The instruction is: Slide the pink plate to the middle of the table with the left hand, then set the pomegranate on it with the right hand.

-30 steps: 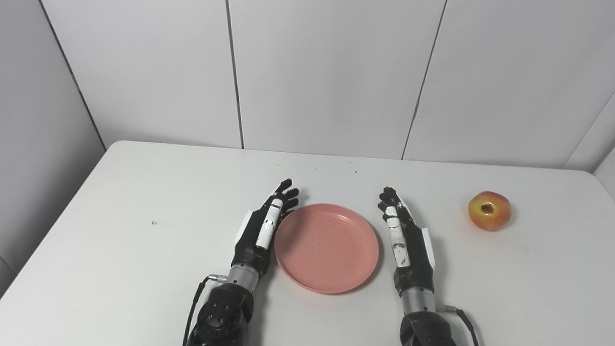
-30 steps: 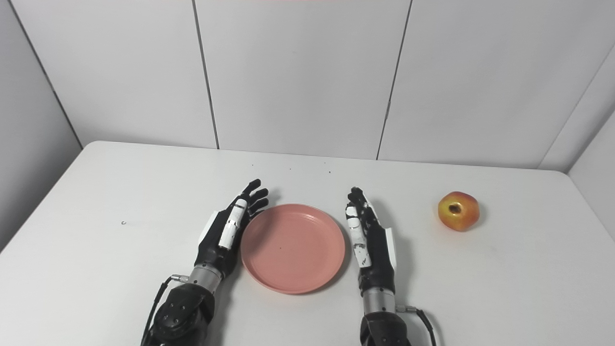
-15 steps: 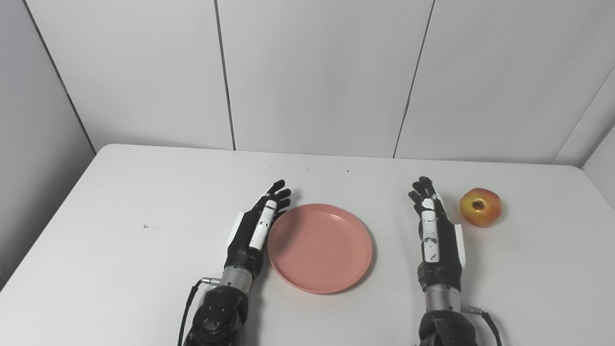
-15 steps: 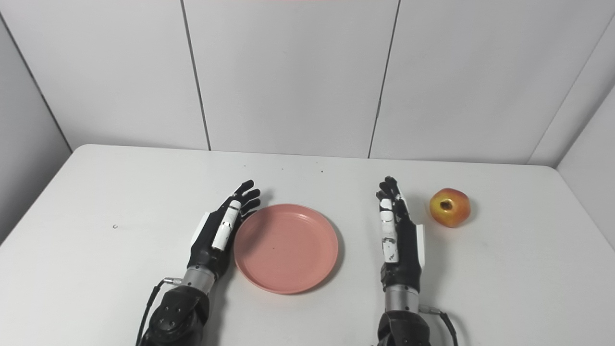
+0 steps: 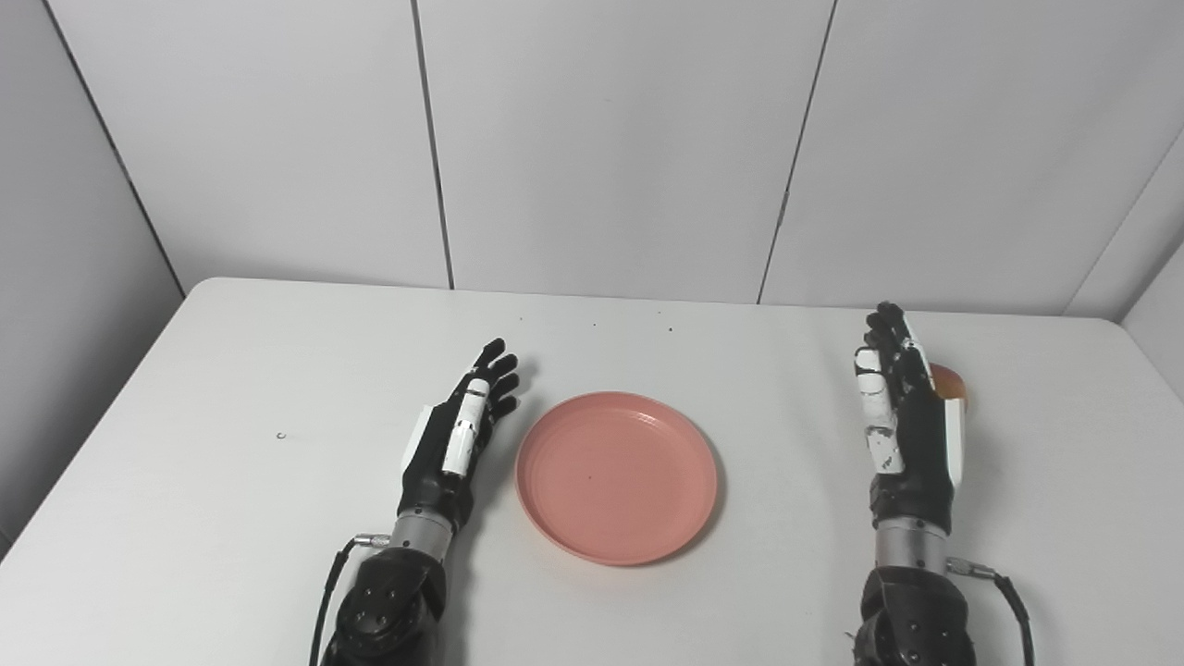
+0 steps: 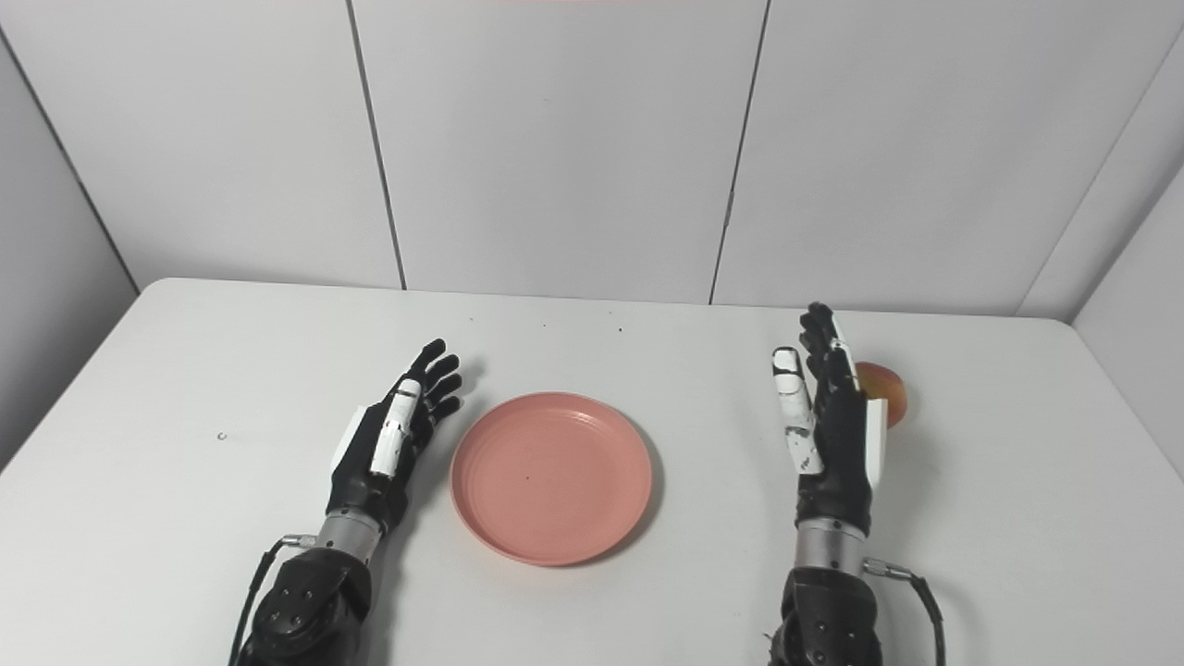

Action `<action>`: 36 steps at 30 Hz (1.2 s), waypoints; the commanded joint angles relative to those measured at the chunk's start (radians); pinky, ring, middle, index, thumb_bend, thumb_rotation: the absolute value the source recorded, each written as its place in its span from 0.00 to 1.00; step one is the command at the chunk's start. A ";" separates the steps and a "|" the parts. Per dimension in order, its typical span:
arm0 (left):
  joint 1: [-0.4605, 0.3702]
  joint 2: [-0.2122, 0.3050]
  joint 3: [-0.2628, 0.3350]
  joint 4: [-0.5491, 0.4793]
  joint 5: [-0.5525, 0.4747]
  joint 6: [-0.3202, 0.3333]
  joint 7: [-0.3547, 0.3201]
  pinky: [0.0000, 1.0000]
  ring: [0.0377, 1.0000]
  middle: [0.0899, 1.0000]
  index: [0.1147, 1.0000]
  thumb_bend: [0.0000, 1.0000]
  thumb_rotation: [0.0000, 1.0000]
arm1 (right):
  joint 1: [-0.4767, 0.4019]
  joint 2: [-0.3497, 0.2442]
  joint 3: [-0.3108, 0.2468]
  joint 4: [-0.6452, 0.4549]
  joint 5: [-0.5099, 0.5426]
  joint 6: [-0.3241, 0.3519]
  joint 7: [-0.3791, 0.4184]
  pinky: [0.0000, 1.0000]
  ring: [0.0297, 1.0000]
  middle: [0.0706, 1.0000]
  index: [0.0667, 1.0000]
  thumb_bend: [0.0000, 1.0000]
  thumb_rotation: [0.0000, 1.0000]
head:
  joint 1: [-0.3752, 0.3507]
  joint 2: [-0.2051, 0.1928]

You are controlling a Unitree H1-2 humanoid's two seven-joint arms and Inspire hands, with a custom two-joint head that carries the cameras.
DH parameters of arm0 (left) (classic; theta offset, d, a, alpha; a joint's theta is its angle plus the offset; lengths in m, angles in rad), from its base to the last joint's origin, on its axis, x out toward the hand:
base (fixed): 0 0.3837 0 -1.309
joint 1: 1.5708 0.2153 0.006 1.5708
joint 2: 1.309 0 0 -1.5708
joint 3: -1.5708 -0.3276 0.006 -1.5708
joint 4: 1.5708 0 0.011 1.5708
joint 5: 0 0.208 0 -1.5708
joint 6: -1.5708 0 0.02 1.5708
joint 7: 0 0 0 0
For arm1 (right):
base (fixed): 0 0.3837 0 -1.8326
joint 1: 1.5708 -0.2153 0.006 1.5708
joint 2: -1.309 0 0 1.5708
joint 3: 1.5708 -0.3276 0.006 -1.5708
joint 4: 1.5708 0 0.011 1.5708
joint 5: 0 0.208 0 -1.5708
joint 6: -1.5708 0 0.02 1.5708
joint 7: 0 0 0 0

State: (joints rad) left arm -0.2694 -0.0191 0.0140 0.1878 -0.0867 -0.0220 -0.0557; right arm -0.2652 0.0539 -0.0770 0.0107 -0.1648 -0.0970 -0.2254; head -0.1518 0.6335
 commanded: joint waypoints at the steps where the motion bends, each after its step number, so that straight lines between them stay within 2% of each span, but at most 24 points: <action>1: -0.009 -0.006 0.002 -0.016 -0.012 -0.045 -0.006 0.91 0.92 0.92 0.89 0.25 1.00 | -0.039 -0.014 -0.011 -0.039 -0.010 -0.005 -0.013 0.94 0.89 0.87 0.87 0.60 0.87 | 0.001 -0.001; 6: -0.004 -0.004 -0.010 -0.024 0.017 -0.042 0.008 0.92 0.92 0.92 0.89 0.25 1.00 | -0.046 -0.032 -0.021 -0.045 -0.045 -0.001 -0.029 0.91 0.88 0.87 0.87 0.58 0.87 | -0.009 -0.001; 11: -0.005 -0.001 -0.012 -0.017 0.025 -0.043 0.007 0.92 0.93 0.92 0.90 0.24 1.00 | -0.058 -0.066 -0.025 -0.043 -0.128 0.019 -0.056 0.89 0.88 0.88 0.87 0.63 0.85 | -0.034 -0.005; 13: -0.004 -0.002 -0.011 -0.014 0.022 -0.045 0.005 0.92 0.93 0.92 0.90 0.24 1.00 | -0.066 -0.086 -0.032 -0.050 -0.163 0.052 -0.060 0.87 0.89 0.88 0.87 0.66 0.81 | -0.050 -0.005; 16: -0.005 -0.001 -0.011 -0.009 0.015 -0.048 -0.002 0.91 0.92 0.92 0.90 0.24 1.00 | -0.074 -0.110 -0.042 -0.069 -0.181 0.107 -0.049 0.84 0.89 0.88 0.86 0.70 0.67 | -0.060 -0.005; 23: -0.003 -0.001 -0.014 0.003 0.014 -0.069 -0.007 0.88 0.90 0.89 0.87 0.24 1.00 | -0.077 -0.168 -0.042 -0.084 -0.223 0.185 -0.034 0.85 0.89 0.88 0.86 0.69 0.51 | -0.110 -0.006; 26: -0.001 0.001 -0.012 -0.007 -0.004 -0.050 -0.020 0.90 0.91 0.90 0.88 0.25 0.99 | -0.083 -0.193 -0.036 -0.069 -0.272 0.209 -0.043 0.83 0.87 0.87 0.85 0.71 0.47 | -0.133 -0.008; 28: -0.001 0.008 -0.010 -0.007 -0.015 -0.049 -0.029 0.92 0.92 0.91 0.89 0.24 1.00 | -0.088 -0.203 -0.030 -0.059 -0.315 0.238 -0.053 0.80 0.85 0.86 0.84 0.73 0.48 | -0.151 -0.012; 31: -0.002 0.018 -0.007 0.001 -0.021 -0.059 -0.037 0.92 0.93 0.92 0.89 0.24 1.00 | -0.098 -0.227 -0.010 -0.040 -0.391 0.299 -0.049 0.77 0.85 0.86 0.85 0.75 0.50 | -0.182 -0.017; 36: -0.004 0.028 0.000 0.014 -0.029 -0.076 -0.046 0.91 0.92 0.92 0.90 0.24 1.00 | -0.121 -0.258 0.013 0.012 -0.453 0.355 -0.048 0.76 0.85 0.87 0.86 0.77 0.46 | -0.206 -0.019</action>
State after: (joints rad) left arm -0.2643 -0.0047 0.0113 0.1958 -0.1081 -0.0584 -0.0880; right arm -0.3407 -0.1789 -0.0672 0.0342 -0.5913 0.2389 -0.2630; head -0.3589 0.6151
